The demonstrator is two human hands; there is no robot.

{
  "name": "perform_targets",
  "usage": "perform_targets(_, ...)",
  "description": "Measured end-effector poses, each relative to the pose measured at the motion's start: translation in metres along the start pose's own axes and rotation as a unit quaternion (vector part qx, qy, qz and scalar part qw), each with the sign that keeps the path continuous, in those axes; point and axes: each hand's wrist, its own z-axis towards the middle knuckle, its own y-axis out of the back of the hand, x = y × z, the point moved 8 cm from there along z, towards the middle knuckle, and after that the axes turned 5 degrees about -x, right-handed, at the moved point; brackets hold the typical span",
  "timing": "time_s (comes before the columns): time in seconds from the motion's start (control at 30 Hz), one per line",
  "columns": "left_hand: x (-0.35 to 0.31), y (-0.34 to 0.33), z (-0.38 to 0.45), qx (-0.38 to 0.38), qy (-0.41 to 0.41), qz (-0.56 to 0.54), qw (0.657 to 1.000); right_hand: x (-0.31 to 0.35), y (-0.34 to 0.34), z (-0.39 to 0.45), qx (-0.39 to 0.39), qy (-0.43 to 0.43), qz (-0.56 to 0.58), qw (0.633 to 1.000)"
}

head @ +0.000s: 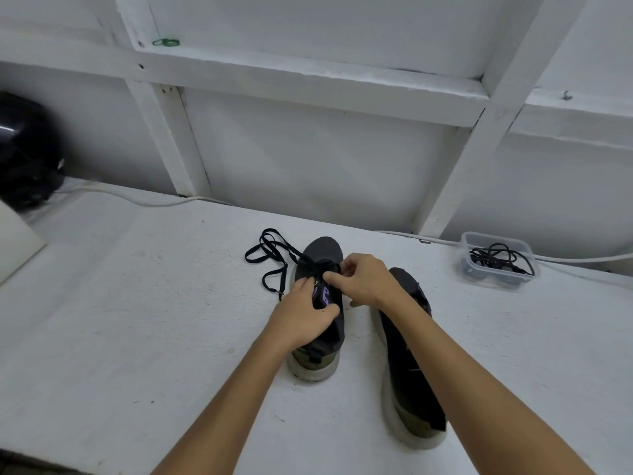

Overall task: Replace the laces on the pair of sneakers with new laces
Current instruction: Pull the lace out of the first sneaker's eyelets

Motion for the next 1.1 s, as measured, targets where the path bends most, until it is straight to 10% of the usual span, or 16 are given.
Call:
perform_targets(0.33, 0.000, -0.001, 0.000, -0.010, 0.015, -0.005, 1.000, 0.025, 0.031, 0.011, -0.119, 0.123, -0.283, 0.944)
perform_targets(0.5, -0.002, -0.001, 0.002, -0.010, 0.014, 0.011, 1.000, -0.013, -0.002, -0.004, 0.016, -0.152, 0.049, 0.987)
perform_targets(0.6, 0.000, -0.002, 0.002, -0.010, 0.016, 0.011, 1.000, -0.007, -0.007, 0.000, 0.043, -0.072, 0.027, 0.996)
perform_targets(0.73, 0.003, -0.002, 0.000, -0.002, 0.026, 0.010, 1.000, 0.014, 0.020, 0.012, -0.098, 0.102, -0.196, 0.970)
perform_targets(0.83, 0.003, -0.002, 0.000, 0.001, 0.026, 0.004, 1.000, 0.006, 0.058, 0.015, -0.195, 0.053, -0.214, 0.956)
perform_targets(0.97, 0.001, -0.001, -0.001, -0.007, 0.020, 0.010, 1.000, -0.024, 0.019, -0.007, 0.052, -0.166, 0.041, 0.984)
perform_targets(1.1, -0.001, 0.000, -0.001, -0.005, 0.010, 0.015, 1.000, -0.009, -0.001, -0.009, 0.033, -0.089, 0.065, 0.993)
